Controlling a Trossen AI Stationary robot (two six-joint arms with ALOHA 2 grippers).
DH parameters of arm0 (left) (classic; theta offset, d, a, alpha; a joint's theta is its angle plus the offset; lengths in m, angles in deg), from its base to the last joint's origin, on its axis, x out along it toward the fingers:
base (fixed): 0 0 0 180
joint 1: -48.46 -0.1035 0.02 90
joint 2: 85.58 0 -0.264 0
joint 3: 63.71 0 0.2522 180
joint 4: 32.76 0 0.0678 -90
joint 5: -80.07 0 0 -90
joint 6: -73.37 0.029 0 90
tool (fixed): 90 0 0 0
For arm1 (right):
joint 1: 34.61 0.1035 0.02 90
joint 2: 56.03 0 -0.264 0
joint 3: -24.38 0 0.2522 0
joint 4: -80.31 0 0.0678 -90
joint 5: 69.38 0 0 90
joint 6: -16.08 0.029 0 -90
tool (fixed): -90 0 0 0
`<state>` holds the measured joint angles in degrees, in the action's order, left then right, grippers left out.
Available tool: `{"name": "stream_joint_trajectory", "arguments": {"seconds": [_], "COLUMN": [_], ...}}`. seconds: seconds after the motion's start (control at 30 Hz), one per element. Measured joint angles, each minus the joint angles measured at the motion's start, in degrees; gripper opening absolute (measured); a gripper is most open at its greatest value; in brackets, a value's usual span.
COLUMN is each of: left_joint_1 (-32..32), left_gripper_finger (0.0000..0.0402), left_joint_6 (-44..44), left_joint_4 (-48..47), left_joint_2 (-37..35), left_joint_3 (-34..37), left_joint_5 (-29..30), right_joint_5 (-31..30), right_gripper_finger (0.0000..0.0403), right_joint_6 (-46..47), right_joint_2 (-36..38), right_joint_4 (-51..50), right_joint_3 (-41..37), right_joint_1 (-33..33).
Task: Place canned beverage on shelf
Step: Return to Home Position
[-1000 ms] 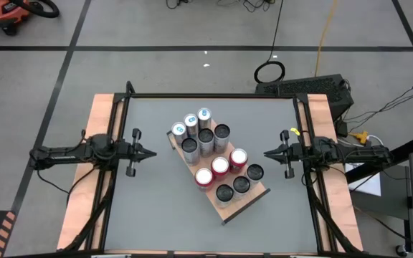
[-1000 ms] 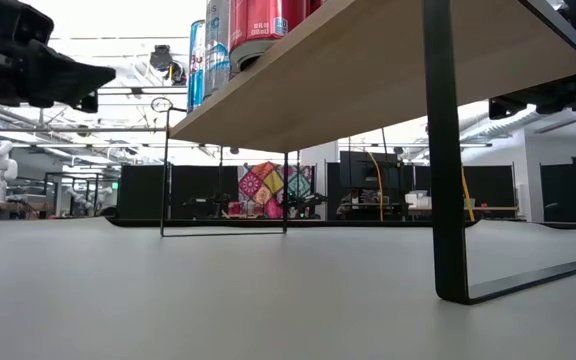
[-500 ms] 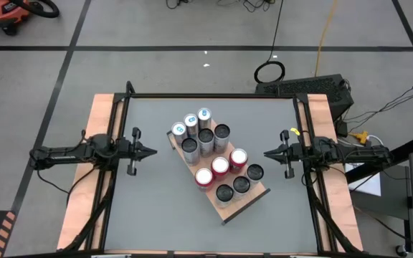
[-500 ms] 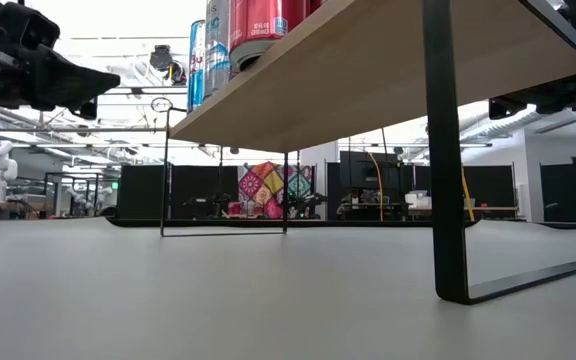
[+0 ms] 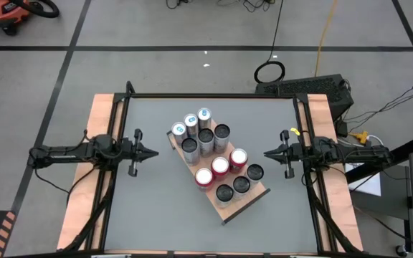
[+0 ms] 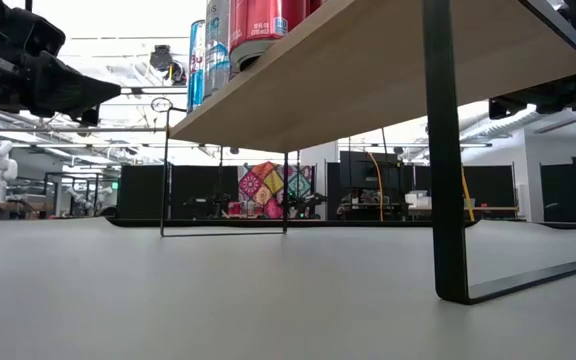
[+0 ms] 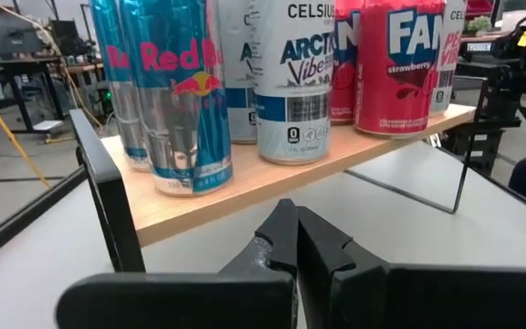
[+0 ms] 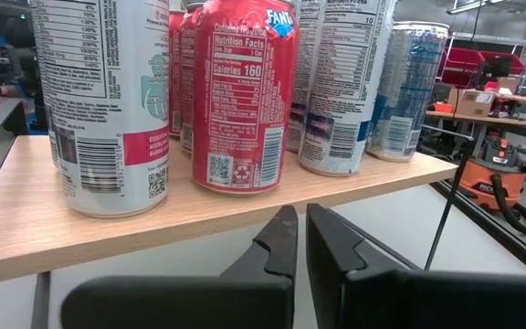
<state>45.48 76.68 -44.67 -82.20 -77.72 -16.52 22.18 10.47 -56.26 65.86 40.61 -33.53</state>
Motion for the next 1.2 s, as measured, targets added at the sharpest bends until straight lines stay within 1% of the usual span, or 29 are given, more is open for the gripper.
{"name": "stream_joint_trajectory", "arguments": {"seconds": [0.07, 0.17, 0.2, 0.4, 0.67, 0.93, 1.2], "left_joint_1": [0.0, 0.0, 0.0, 0.0, 0.0, 0.0, 0.0], "left_gripper_finger": [0.0, 0.0, 0.0, 0.0, 0.0, 0.0, 0.0], "left_joint_6": [-0.4, -6.1, -6.8, -2.9, -0.8, -4.3, -4.4], "left_joint_4": [0.0, 0.0, 0.0, 0.4, 0.4, 0.4, 0.4], "left_joint_2": [0.0, 0.0, 0.0, -0.1, -0.1, -0.1, -0.1], "left_joint_3": [0.0, 0.0, 0.0, 0.0, 0.0, 0.0, 0.0], "left_joint_5": [0.0, -0.1, -0.2, -2.5, -2.3, -2.2, -2.1], "right_joint_5": [0.0, 0.0, 0.0, 0.0, 0.0, 0.0, 0.0], "right_gripper_finger": [0.0, 0.0, 0.0, 0.0, 0.0, 0.0, 0.0], "right_joint_6": [0.0, 0.0, 0.0, 0.0, 0.0, 0.0, 0.0], "right_joint_2": [0.0, 0.0, 0.0, 0.0, 0.0, 0.0, 0.0], "right_joint_4": [0.0, 0.0, 0.0, 0.0, 0.0, 0.0, 0.0], "right_joint_3": [0.0, 0.0, 0.0, 0.0, 0.0, 0.0, 0.0], "right_joint_1": [0.0, 0.0, 0.0, 0.0, 0.0, 0.0, 0.0]}}
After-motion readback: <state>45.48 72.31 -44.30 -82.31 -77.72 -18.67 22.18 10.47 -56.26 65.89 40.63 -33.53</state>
